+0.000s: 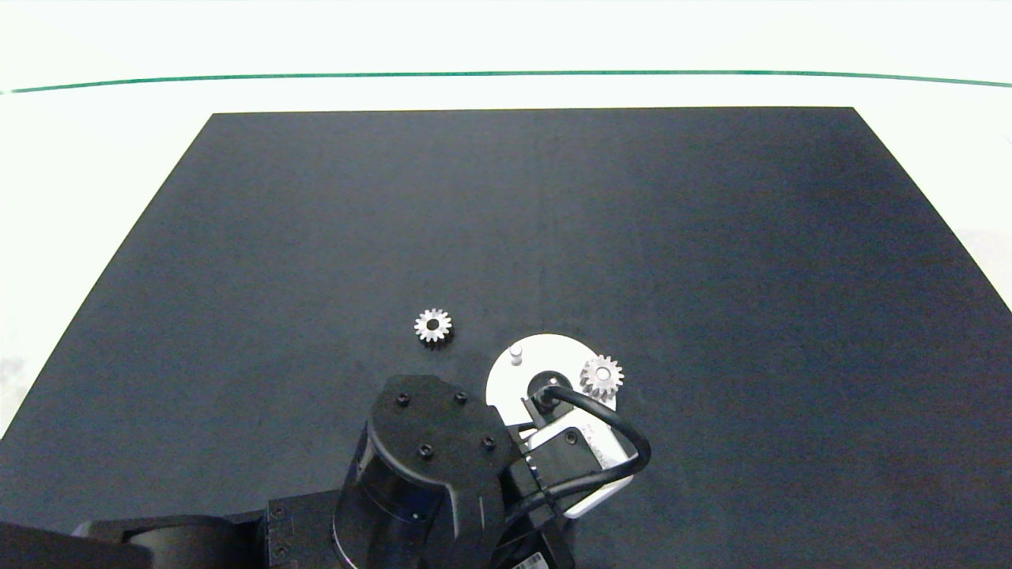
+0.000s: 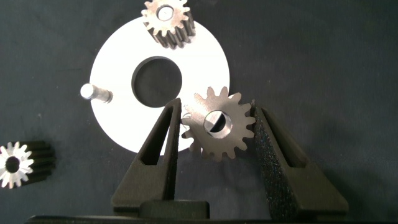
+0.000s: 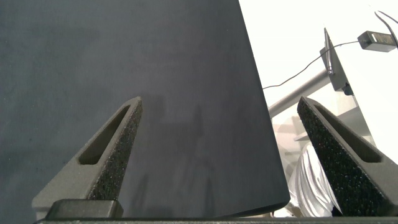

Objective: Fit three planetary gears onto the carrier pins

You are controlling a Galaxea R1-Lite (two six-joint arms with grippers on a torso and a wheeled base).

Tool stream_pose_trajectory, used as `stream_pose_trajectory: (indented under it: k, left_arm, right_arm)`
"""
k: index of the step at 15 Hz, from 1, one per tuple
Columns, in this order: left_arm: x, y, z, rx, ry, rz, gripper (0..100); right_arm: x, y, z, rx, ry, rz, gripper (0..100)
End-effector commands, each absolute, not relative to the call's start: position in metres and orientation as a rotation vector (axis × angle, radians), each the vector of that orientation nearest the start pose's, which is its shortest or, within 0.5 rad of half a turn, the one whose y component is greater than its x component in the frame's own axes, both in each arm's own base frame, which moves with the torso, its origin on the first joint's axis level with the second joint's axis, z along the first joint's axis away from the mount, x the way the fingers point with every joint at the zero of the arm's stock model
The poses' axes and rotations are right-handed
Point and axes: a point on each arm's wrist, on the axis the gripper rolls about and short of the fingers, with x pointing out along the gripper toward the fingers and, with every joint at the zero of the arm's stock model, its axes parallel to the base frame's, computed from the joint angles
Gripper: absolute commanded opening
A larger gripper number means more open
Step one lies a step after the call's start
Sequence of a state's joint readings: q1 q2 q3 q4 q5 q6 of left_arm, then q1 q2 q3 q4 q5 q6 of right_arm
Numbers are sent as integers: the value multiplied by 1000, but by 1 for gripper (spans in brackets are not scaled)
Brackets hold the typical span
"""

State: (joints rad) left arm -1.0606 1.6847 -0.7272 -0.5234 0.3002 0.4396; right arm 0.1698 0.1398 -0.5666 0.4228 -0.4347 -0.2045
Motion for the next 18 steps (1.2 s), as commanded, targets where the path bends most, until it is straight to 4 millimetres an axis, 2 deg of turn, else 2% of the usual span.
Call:
stream_pose_trajectory:
  k: [1,7,18]
  left_arm:
    - [149,-251,153,699,181,-817,19]
    - [159,-244,153,701,197,-778,19]
    - [162,-248,147,709,212,-780,19]
  right_arm:
    - [-67,-21,183,-212,23,-268,100]
    - [-68,-21,183,-212,19,-268,100]
    - [-68,-21,183,-211,17,-267,100]
